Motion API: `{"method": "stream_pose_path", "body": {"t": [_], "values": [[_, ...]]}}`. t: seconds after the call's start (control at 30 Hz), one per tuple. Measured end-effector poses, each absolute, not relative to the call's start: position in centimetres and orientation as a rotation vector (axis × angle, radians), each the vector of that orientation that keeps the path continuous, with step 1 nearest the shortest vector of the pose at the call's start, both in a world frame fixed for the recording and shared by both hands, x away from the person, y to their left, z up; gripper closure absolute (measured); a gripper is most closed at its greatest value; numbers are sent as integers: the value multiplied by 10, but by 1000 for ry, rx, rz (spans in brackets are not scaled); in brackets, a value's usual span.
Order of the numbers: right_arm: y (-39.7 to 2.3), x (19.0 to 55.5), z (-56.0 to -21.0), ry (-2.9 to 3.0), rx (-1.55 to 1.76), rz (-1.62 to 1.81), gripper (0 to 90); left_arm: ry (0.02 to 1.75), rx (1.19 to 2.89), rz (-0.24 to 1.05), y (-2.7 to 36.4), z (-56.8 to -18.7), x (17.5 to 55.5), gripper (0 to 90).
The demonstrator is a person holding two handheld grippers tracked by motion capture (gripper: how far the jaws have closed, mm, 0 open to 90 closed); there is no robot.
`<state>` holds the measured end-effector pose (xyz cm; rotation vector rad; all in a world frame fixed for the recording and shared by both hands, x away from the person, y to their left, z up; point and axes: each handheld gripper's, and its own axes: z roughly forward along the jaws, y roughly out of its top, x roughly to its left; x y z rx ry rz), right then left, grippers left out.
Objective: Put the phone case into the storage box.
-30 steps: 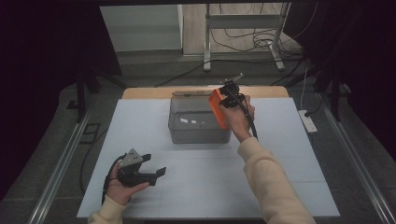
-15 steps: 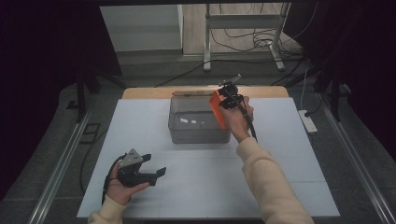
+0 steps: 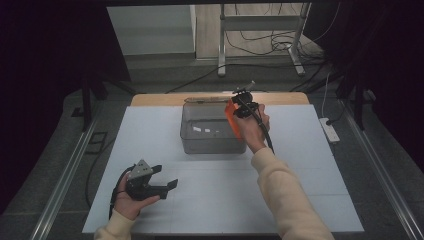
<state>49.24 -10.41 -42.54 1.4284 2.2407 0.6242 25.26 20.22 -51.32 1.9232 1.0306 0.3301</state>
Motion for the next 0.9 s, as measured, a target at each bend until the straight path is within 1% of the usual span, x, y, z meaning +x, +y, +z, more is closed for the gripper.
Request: {"method": "stream_pose_path", "body": {"t": [0.9], "values": [[-101, 494, -436, 2245, 1440, 575, 797, 1029, 1926, 329, 202, -513, 252, 162]]}}
